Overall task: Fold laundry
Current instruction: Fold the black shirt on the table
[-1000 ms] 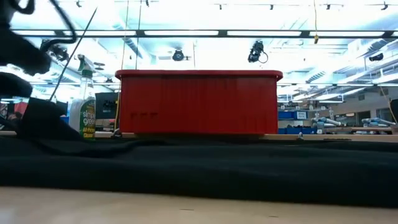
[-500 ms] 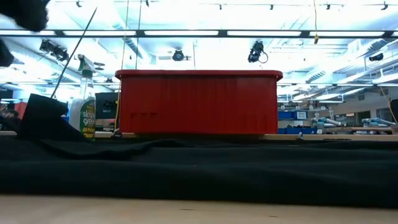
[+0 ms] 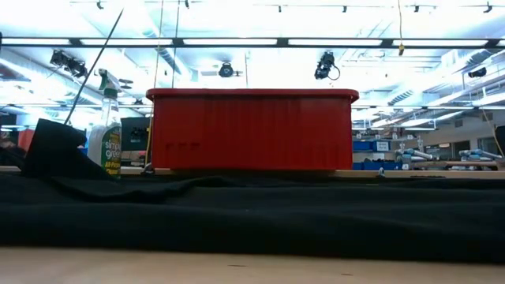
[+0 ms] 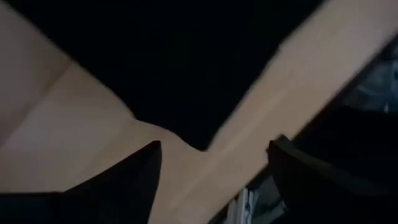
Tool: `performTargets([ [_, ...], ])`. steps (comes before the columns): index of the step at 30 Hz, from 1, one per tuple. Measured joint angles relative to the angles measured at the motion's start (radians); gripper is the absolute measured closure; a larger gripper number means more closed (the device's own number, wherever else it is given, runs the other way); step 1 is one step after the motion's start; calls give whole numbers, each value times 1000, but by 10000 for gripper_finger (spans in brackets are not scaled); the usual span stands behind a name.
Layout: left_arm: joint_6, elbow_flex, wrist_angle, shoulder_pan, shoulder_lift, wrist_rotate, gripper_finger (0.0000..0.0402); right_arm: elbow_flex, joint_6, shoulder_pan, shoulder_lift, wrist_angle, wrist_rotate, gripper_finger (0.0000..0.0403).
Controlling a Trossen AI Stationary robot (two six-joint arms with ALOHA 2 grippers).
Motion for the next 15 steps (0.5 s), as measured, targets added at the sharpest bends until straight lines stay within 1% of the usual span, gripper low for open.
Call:
performTargets([
  [2,-47,-10,-28,-8,1,-6,88,0,-9,0,0,-2,4,387],
  [4,-92,-24,-25,-10,5,-12,85,0,-12,0,0,-4,15,387],
  [8,-122,-57,95,-9,6,-44,91,0,-9,0,0,-2,20,387],
  [12,-128,-72,88,-9,7,-51,116,0,-8,0,0,0,20,387],
  [15,-126,-72,70,-9,7,-57,153,0,-4,0,0,3,20,387],
])
